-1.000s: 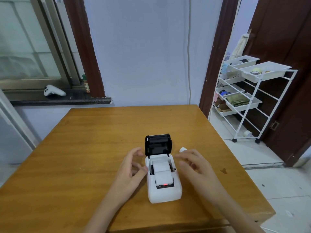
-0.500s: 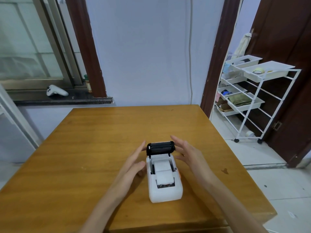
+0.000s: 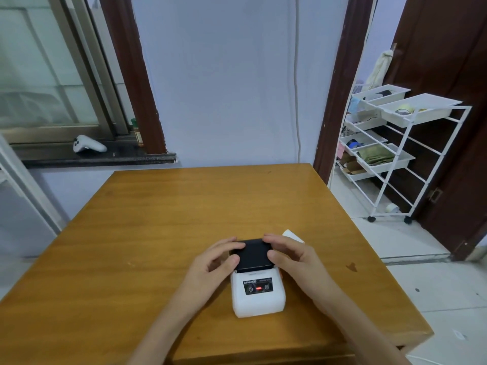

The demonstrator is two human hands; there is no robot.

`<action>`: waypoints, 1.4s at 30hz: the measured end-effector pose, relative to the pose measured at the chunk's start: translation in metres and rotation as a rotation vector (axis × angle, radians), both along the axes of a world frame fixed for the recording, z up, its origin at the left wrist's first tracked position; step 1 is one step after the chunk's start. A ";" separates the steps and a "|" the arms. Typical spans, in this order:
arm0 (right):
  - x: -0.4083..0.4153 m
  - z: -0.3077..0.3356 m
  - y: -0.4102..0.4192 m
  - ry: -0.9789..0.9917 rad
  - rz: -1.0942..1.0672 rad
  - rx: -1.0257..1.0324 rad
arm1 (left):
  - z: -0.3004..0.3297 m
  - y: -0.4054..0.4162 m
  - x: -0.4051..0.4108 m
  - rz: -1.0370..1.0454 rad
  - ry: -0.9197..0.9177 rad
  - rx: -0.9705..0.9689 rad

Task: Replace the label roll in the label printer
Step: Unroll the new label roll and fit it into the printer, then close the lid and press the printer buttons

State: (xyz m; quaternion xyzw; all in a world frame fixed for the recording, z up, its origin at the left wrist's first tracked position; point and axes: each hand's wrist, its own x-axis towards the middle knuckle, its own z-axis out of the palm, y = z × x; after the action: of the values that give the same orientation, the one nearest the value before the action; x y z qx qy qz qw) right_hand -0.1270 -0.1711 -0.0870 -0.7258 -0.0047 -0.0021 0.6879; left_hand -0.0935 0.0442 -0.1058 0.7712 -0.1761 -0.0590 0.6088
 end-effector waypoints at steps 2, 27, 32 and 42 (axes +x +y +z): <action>0.001 -0.002 -0.002 0.036 0.017 0.017 | -0.001 0.000 0.001 0.011 0.013 -0.015; -0.007 -0.007 -0.003 0.073 -0.006 -0.080 | 0.002 0.005 -0.002 -0.084 0.043 0.152; -0.016 -0.001 -0.007 0.074 0.017 -0.161 | 0.013 0.007 -0.018 -0.147 0.065 0.249; -0.030 -0.003 -0.003 0.001 0.077 -0.142 | 0.010 0.006 -0.031 -0.068 0.019 0.379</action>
State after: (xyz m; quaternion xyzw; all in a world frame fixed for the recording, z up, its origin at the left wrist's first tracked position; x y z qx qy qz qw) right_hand -0.1572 -0.1737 -0.0897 -0.7720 -0.0323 0.0251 0.6344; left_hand -0.1248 0.0502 -0.0957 0.8650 -0.1819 -0.1188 0.4522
